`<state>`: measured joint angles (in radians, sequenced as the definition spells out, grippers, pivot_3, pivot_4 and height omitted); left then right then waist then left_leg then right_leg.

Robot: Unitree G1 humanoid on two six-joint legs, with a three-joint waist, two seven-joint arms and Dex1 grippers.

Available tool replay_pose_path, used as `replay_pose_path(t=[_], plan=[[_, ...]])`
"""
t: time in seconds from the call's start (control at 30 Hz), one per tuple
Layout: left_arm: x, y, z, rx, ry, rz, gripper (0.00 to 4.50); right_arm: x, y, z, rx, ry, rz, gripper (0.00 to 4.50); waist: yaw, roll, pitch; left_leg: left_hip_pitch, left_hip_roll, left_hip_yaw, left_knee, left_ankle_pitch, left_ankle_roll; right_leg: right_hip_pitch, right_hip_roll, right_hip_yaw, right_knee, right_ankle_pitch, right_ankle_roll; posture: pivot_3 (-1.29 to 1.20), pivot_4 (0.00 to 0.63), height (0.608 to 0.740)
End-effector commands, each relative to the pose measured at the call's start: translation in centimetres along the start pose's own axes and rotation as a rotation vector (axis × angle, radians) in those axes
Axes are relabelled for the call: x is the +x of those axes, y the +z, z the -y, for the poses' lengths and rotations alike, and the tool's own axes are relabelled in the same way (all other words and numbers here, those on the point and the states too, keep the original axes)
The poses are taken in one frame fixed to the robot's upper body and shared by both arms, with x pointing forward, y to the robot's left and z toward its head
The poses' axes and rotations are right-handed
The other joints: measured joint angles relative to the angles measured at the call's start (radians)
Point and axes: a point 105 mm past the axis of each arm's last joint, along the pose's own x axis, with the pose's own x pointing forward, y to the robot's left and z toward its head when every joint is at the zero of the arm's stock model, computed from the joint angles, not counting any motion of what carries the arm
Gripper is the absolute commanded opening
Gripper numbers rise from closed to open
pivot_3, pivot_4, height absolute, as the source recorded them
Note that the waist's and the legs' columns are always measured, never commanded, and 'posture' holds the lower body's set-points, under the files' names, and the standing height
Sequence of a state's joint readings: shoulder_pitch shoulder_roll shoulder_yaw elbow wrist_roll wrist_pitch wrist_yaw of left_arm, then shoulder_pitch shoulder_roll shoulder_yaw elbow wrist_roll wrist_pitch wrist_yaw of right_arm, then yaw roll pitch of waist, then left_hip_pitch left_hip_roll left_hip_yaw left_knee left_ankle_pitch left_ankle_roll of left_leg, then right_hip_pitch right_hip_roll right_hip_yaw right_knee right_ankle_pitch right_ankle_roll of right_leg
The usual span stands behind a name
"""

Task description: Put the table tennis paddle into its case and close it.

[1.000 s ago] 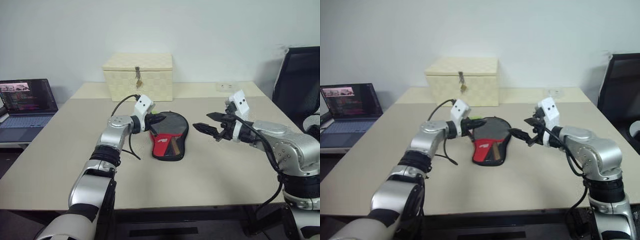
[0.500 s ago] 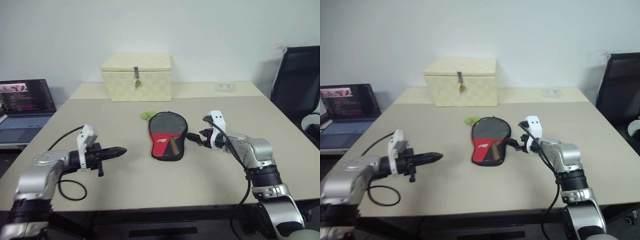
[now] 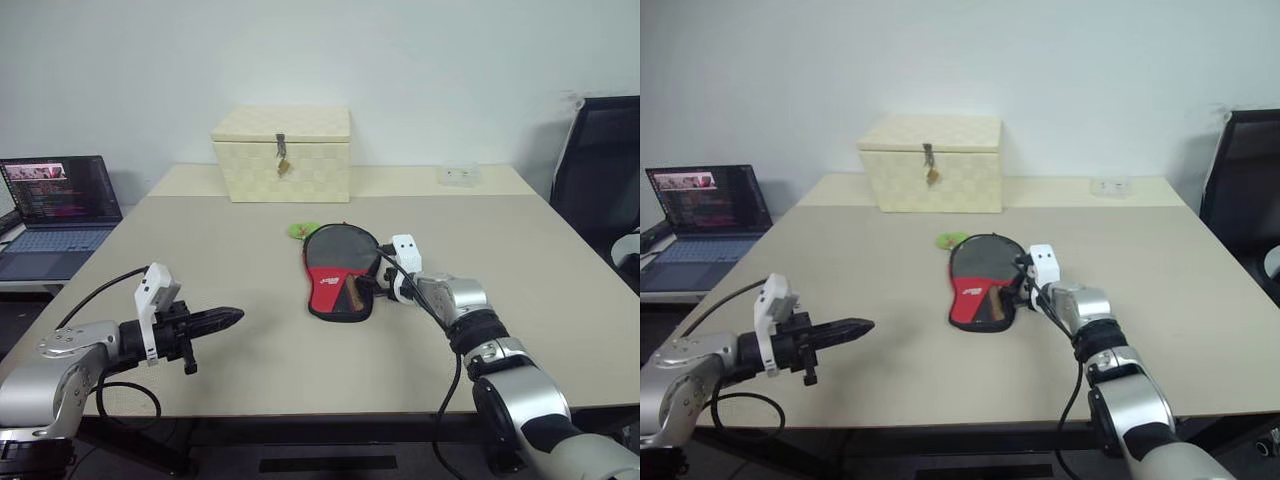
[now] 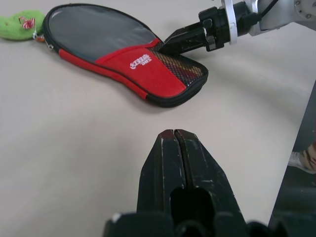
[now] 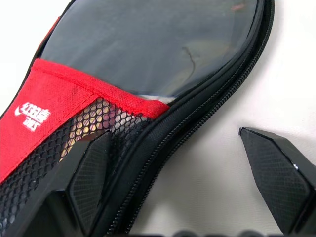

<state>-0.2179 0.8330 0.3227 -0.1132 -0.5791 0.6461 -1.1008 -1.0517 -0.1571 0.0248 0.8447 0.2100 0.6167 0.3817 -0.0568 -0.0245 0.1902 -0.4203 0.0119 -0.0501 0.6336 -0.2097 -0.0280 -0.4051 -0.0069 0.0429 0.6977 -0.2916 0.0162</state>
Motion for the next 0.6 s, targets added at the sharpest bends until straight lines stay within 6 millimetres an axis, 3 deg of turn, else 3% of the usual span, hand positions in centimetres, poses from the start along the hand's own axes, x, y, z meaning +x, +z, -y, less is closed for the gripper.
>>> replay_pose_path(t=[0.03, 0.17, 0.27, 0.6], plan=[[-0.4, 1.7, 0.1, 0.065, 0.008, 0.023, 0.02, 0.4, -0.1, -0.9, -0.026, 0.041, -0.02, 4.5, 0.0, 0.0, 0.0, 0.001, 0.0, 0.0, 0.0, 0.0, 0.0, 0.001, 0.0, 0.0, 0.0, 0.0, 0.0, 0.0, 0.15, 0.74], [-0.3, 2.0, 0.0, 0.073, 0.011, 0.025, 0.02, 0.9, 0.0, -3.0, 0.0, 0.123, -0.032, 4.5, -0.003, 0.0, 0.0, 0.003, 0.0, 0.0, -0.002, 0.0, 0.0, 0.001, 0.0, 0.001, 0.0, 0.0, 0.0, 0.0, 0.15, 0.74], [-0.3, 2.0, 0.0, 0.075, 0.014, 0.024, 0.0, 1.2, 0.3, -4.4, 0.003, 0.164, -0.032, 3.91, -0.017, 0.0, 0.0, 0.004, 0.001, 0.001, -0.003, 0.0, 0.0, 0.001, 0.001, 0.002, 0.0, 0.0, 0.0, 0.0, 0.15, 0.74], [-0.2, 2.0, 0.2, 0.085, 0.018, 0.013, 0.0, 2.0, 0.5, -5.0, 0.128, 0.164, -0.029, 0.68, -0.032, 0.0, 0.0, 0.004, 0.002, 0.001, -0.004, 0.0, 0.0, 0.001, 0.001, 0.002, 0.0, 0.0, -0.001, 0.0, 0.15, 0.74]])
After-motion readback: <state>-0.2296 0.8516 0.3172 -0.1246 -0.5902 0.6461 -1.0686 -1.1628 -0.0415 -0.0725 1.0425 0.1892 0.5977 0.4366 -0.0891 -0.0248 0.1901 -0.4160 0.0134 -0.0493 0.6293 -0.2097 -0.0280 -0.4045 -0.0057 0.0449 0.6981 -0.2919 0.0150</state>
